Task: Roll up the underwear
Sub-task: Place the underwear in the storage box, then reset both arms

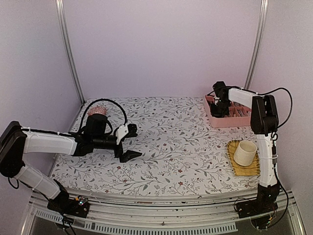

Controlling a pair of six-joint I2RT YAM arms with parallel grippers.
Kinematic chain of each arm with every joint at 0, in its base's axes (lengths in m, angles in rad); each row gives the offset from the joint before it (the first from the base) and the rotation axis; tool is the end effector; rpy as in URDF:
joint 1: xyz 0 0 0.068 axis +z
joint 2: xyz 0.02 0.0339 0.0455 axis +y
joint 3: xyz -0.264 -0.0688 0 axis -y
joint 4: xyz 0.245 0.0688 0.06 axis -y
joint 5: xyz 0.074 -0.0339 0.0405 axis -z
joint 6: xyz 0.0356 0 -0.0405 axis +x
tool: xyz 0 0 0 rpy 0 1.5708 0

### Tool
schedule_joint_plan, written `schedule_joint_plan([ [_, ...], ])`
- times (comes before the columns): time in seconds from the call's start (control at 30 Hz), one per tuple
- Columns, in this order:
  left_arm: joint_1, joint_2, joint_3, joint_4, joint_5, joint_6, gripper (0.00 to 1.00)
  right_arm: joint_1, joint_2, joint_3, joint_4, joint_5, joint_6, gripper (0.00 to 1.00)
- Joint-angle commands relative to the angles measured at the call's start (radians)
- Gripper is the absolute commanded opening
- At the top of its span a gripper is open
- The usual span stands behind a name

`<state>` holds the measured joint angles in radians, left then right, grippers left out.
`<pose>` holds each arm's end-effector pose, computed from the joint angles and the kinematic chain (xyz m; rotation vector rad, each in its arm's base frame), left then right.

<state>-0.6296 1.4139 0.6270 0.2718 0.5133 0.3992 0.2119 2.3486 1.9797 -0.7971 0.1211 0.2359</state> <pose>0.2206 -0.1823 0.1914 1.2867 1.6367 -0.6744 0.4882 0.1006 0.1687 0.0665 2.7198 -0.0369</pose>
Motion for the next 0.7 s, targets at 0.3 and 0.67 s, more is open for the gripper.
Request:
schedule_joint_plan([
  [0.3,0.011,-0.024,-0.013,0.013,0.013,0.003,0.99,0.012,-0.058,0.030,-0.051,-0.024,-0.016,0.55],
  [0.67,0.011,-0.018,-0.009,0.017,0.002,-0.002,0.99,0.019,-0.138,0.075,-0.085,0.000,-0.026,0.76],
])
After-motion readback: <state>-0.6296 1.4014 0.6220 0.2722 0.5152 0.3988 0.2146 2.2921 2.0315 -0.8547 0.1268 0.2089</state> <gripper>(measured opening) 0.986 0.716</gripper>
